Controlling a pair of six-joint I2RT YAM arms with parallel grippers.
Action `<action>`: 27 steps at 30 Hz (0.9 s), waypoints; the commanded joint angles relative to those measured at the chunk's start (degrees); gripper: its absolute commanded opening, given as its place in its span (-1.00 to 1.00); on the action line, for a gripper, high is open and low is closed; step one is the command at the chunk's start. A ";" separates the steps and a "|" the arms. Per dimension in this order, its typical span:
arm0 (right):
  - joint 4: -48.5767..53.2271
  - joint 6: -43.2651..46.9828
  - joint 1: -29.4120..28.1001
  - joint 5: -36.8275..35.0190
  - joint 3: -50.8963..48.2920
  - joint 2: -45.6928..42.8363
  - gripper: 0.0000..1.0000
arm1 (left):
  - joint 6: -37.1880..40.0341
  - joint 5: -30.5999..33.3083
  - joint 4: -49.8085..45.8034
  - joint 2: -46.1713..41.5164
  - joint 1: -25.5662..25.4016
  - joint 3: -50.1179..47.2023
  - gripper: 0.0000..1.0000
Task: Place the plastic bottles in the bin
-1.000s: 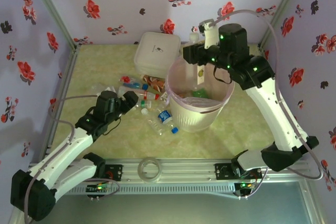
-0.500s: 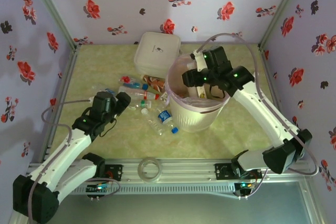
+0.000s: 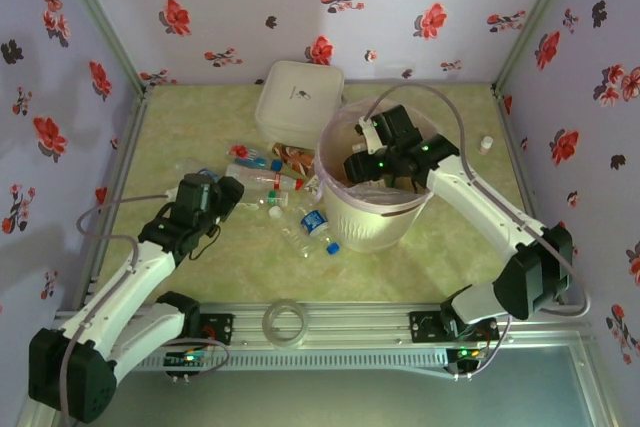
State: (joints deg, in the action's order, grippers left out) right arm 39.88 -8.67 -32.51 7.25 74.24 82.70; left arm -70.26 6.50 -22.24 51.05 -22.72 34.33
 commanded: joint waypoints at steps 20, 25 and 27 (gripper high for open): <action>-1.25 -0.78 0.26 -0.71 -1.03 2.49 0.44 | -3.89 5.01 -8.42 2.63 1.21 1.33 0.83; 0.49 -0.16 0.26 -1.83 0.14 0.72 0.51 | -4.00 5.19 -8.87 3.31 1.61 1.97 0.83; 1.69 0.37 0.34 -2.62 0.98 0.12 0.52 | -4.07 5.35 -9.37 3.75 1.77 2.47 0.83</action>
State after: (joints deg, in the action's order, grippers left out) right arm 39.05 -9.37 -32.49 6.68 72.47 85.34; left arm -73.43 9.96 -29.32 54.24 -21.67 34.54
